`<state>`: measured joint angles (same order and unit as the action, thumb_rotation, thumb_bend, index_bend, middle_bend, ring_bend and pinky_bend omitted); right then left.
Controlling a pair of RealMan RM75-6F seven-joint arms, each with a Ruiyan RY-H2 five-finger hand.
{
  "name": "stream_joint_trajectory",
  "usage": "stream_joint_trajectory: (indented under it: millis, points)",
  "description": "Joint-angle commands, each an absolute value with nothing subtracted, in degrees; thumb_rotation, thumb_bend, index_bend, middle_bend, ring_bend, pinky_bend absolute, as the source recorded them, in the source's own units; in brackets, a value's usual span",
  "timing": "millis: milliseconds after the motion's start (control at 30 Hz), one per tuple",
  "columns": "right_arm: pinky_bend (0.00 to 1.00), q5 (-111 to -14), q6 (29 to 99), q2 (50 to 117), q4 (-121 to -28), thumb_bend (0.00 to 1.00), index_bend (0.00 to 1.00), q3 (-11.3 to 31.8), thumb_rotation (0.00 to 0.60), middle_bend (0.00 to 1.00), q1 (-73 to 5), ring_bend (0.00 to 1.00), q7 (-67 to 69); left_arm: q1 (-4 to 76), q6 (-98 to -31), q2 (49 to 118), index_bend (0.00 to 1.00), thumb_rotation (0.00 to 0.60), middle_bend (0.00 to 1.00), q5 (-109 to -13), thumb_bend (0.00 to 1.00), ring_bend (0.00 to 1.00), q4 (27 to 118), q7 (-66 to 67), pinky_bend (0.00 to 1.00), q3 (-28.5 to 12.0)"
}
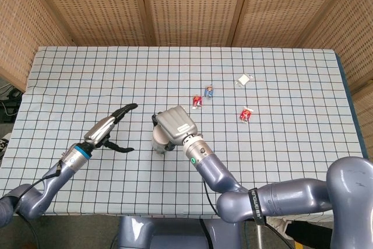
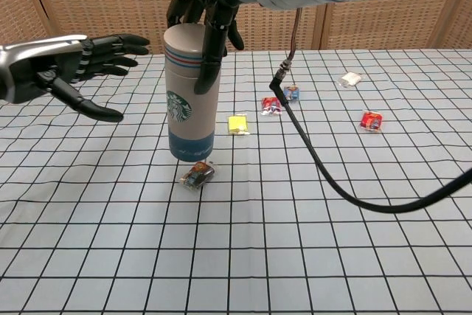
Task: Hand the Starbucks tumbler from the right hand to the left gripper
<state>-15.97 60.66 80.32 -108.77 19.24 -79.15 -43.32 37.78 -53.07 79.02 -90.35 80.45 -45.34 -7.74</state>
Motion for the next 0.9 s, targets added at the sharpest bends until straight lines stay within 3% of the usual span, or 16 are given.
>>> stream_joint_trajectory:
  millis: [33, 367, 433, 567, 700, 900]
  points:
    - [0.66, -15.3, 61.6, 81.0, -108.8, 0.43, 0.60, 19.7, 0.600, 0.57, -80.0, 0.61, -43.5, 40.4, -53.0, 83.6, 0.00, 0.600, 0.00, -91.2, 0.00, 0.00, 78.0, -48.2, 0.00, -7.3]
    - [0.66, -14.3, 63.7, 80.6, -110.1, 0.43, 0.60, 20.2, 0.600, 0.57, -80.8, 0.61, -43.6, 43.5, -51.8, 90.1, 0.00, 0.600, 0.00, -88.2, 0.00, 0.00, 77.7, -48.1, 0.00, -7.9]
    - [0.66, -14.1, 63.7, 80.2, -110.5, 0.43, 0.60, 20.1, 0.600, 0.57, -80.6, 0.61, -43.5, 43.5, -52.3, 91.2, 0.03, 0.600, 0.02, -86.9, 0.00, 0.06, 77.7, -47.1, 0.02, -8.6]
    - [0.66, -14.0, 63.6, 79.4, -111.1, 0.43, 0.60, 20.0, 0.600, 0.57, -80.3, 0.61, -43.1, 44.0, -52.1, 92.0, 0.26, 0.600, 0.23, -85.7, 0.03, 0.25, 78.0, -46.6, 0.17, -9.0]
    - [0.66, -14.1, 63.4, 78.8, -111.4, 0.43, 0.60, 19.9, 0.600, 0.58, -80.0, 0.61, -42.7, 44.1, -52.6, 93.0, 0.54, 0.600, 0.42, -84.2, 0.21, 0.40, 78.2, -44.7, 0.32, -9.7]
    - [0.66, -14.3, 63.1, 78.2, -111.7, 0.43, 0.60, 19.6, 0.600, 0.57, -79.7, 0.61, -42.2, 44.4, -52.7, 93.3, 0.72, 0.600, 0.54, -83.0, 0.37, 0.49, 79.4, -43.6, 0.40, -10.1]
